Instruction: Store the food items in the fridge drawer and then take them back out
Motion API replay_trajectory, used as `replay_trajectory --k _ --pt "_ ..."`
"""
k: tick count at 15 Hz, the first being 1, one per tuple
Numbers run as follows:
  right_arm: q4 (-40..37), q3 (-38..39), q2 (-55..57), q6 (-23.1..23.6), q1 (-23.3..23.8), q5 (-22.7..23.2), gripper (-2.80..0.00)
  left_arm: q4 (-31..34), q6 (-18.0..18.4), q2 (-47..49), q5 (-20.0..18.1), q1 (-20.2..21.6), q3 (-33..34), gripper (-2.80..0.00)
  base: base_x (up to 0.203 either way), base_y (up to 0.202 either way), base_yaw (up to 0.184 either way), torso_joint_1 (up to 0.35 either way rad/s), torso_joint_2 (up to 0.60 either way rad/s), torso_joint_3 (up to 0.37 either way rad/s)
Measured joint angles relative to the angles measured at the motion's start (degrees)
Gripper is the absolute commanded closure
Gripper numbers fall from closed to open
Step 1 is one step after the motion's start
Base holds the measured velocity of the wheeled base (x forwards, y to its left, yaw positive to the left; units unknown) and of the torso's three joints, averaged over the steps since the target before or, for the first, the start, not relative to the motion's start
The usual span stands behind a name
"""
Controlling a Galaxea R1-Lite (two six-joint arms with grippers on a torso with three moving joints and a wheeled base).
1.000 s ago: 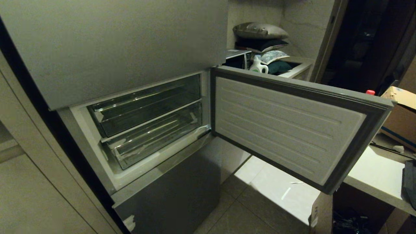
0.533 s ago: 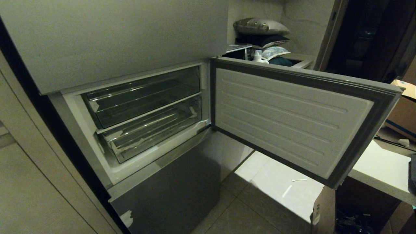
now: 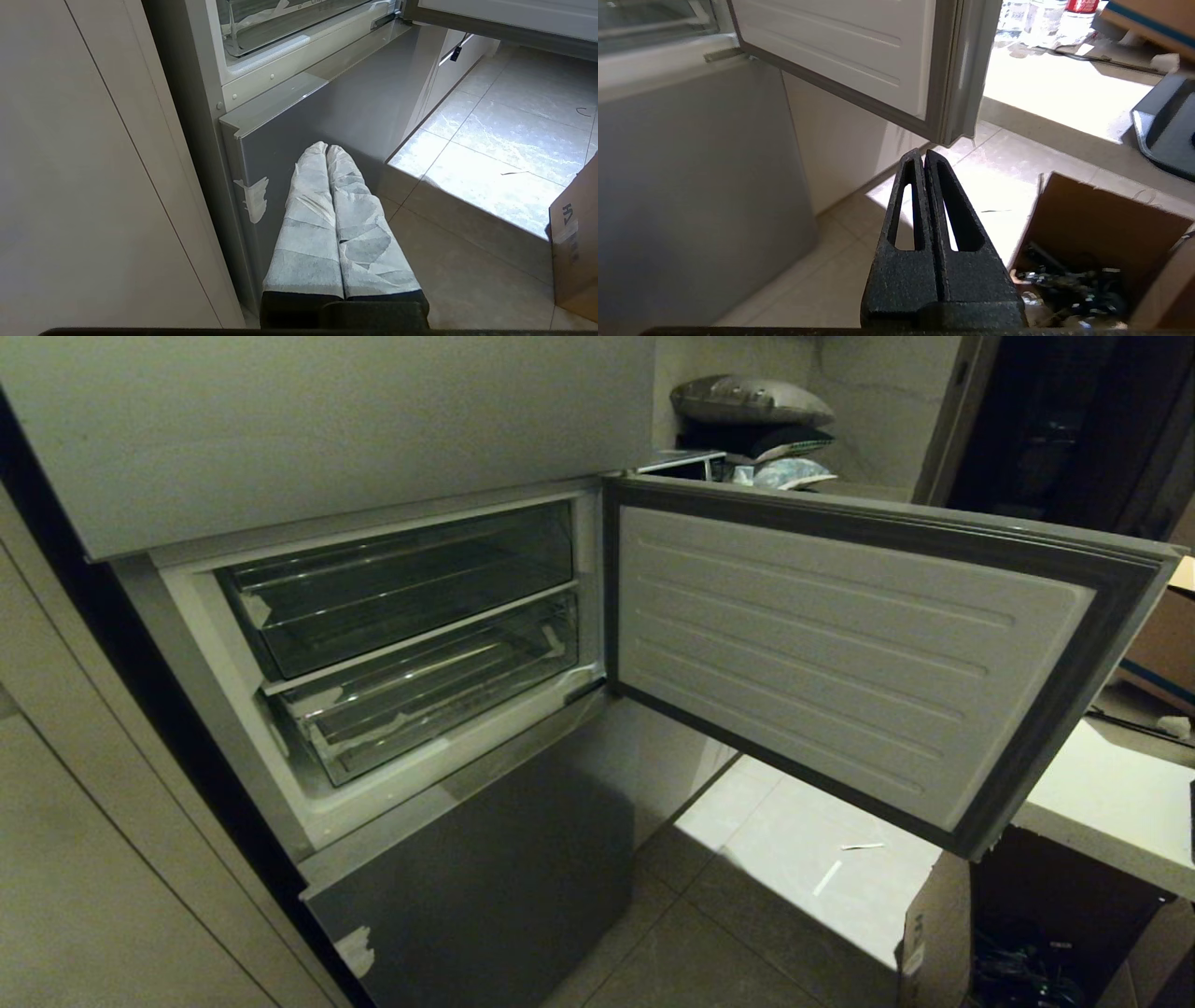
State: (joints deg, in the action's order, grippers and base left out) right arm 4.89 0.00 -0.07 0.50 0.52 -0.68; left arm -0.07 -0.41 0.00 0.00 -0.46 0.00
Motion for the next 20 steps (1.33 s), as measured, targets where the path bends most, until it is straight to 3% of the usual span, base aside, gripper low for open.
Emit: replay_trajectory --k 3,5,7,10,13,15,17,20 --pt "-1.0 -5.0 0.9 -0.2 0.0 -1.5 0.00 0.0 0.0 0.0 0.0 0.0 0.0 0.00 0.000 0.000 0.000 0.000 0.00 0.000" --pt "-2.6 -12.5 5.1 -2.6 0.4 -3.3 0.00 0.0 0.0 0.0 0.0 0.0 0.0 0.00 0.000 0.000 0.000 0.000 0.00 0.000" --pt "-2.8 -18.6 12.5 -6.9 4.3 -3.9 0.00 0.0 0.0 0.0 0.0 0.0 0.0 0.00 0.000 0.000 0.000 0.000 0.00 0.000" --pt "1.2 -25.4 26.7 -14.5 18.3 -1.1 0.00 0.0 0.0 0.0 0.0 0.0 0.0 0.00 0.000 0.000 0.000 0.000 0.00 0.000" --pt "9.0 -30.4 41.8 -17.9 37.9 9.6 0.00 0.0 0.0 0.0 0.0 0.0 0.0 0.00 0.000 0.000 0.000 0.000 0.00 0.000" --pt "13.3 -34.0 51.4 -18.9 44.1 16.1 0.00 0.0 0.0 0.0 0.0 0.0 0.0 0.00 0.000 0.000 0.000 0.000 0.00 0.000" --pt "19.3 -36.4 60.1 -19.3 45.6 19.2 0.00 0.0 0.0 0.0 0.0 0.0 0.0 0.00 0.000 0.000 0.000 0.000 0.00 0.000" --pt "29.3 -38.4 70.4 -19.2 41.1 20.6 0.00 0.0 0.0 0.0 0.0 0.0 0.0 0.00 0.000 0.000 0.000 0.000 0.00 0.000"
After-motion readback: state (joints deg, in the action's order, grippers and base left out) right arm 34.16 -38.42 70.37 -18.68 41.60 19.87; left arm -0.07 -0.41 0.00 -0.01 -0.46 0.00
